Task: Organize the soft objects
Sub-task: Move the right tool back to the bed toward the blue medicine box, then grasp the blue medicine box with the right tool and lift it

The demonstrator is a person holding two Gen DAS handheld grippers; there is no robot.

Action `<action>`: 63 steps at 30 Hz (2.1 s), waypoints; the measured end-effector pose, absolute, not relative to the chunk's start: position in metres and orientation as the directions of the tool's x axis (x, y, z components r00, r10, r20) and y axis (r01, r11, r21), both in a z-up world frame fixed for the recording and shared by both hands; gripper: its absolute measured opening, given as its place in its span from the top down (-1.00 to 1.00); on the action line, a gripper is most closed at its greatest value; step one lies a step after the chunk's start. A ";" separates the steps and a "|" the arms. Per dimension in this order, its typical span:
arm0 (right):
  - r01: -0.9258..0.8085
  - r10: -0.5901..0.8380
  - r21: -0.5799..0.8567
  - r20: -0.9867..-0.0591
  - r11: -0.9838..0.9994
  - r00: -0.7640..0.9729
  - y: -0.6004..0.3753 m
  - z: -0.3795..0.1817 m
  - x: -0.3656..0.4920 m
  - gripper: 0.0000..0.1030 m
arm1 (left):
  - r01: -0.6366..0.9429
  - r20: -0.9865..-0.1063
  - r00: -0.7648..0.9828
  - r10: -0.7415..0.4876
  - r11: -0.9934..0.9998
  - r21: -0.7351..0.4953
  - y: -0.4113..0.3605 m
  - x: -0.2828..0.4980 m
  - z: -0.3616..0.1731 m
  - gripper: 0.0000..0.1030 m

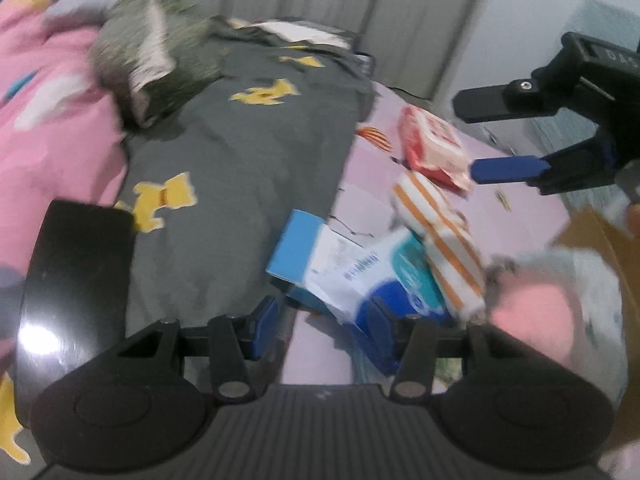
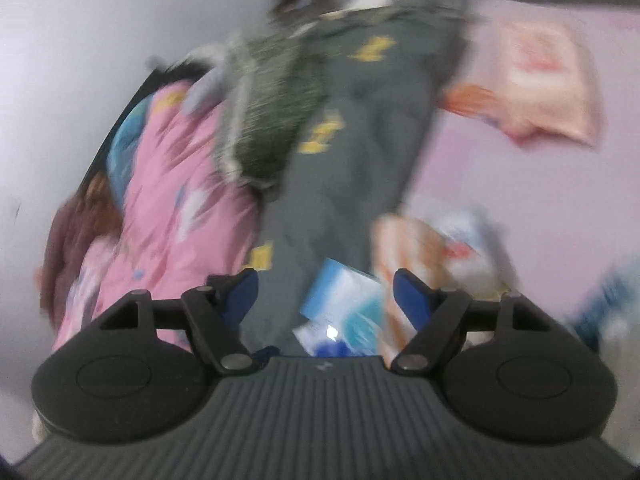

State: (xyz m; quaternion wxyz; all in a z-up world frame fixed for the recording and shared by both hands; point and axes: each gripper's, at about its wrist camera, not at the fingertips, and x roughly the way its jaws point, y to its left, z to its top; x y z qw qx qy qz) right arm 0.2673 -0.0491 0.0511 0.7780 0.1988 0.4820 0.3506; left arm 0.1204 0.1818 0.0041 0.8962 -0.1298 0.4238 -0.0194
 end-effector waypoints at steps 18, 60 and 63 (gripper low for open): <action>-0.637 0.528 0.525 -0.823 0.564 -0.211 0.108 -0.052 0.369 -0.04 | -0.222 -0.819 0.540 -0.193 0.906 -0.360 0.208 0.173 -0.017 0.15; -0.641 0.635 0.602 -0.740 0.475 -0.224 0.090 -0.036 0.370 0.13 | -0.176 -0.825 0.533 -0.188 0.929 -0.325 0.180 0.169 -0.035 0.35; -0.643 0.669 0.623 -0.709 0.445 -0.224 0.093 -0.022 0.371 0.29 | -0.204 -0.805 0.574 -0.149 0.926 -0.317 0.189 0.169 -0.025 0.33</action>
